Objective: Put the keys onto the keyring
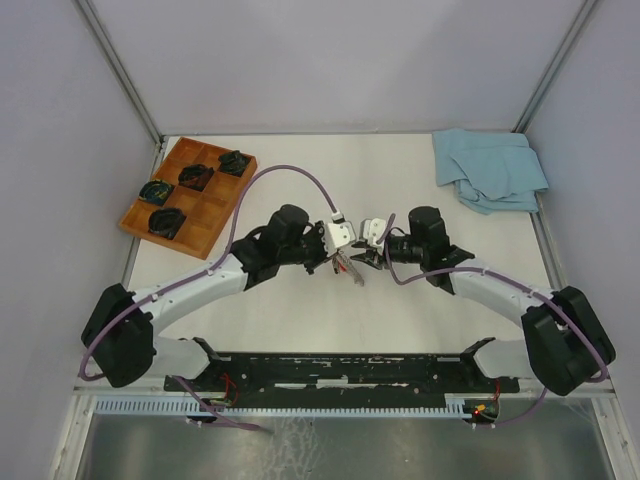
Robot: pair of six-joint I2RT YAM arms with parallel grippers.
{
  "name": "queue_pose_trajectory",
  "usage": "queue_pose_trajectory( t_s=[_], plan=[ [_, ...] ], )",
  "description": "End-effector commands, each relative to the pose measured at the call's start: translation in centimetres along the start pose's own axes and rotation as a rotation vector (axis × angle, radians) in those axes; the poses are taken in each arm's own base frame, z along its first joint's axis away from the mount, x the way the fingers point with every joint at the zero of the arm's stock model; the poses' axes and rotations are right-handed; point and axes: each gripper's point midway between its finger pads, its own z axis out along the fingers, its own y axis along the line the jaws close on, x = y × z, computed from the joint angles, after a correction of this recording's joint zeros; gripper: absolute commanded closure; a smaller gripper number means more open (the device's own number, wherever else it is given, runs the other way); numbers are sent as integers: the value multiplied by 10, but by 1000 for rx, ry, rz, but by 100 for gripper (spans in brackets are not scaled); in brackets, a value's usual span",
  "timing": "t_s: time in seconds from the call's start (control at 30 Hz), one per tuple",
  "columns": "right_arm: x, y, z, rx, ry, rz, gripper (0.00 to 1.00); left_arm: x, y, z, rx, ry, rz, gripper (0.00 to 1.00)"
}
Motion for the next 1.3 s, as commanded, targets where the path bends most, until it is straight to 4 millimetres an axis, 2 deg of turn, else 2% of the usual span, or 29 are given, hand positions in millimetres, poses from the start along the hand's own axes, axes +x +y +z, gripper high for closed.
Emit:
queue_pose_trajectory(
  t_s=[0.0,0.23,0.5,0.73,1.27],
  plan=[
    [-23,-19,6,89,-138,-53,62,-2,6,-2,-22,73,23,97],
    [-24,-1,11,16,-222,-82,62,4,6,3,-11,139,-4,97],
    [-38,1,15,-39,-278,-86,63,3,5,4,-6,149,-17,97],
    [-35,9,23,-112,-299,-58,64,0,3,4,-4,128,-22,97],
    [-34,7,39,-153,-321,-37,74,-7,-2,4,23,95,-31,97]
  ],
)
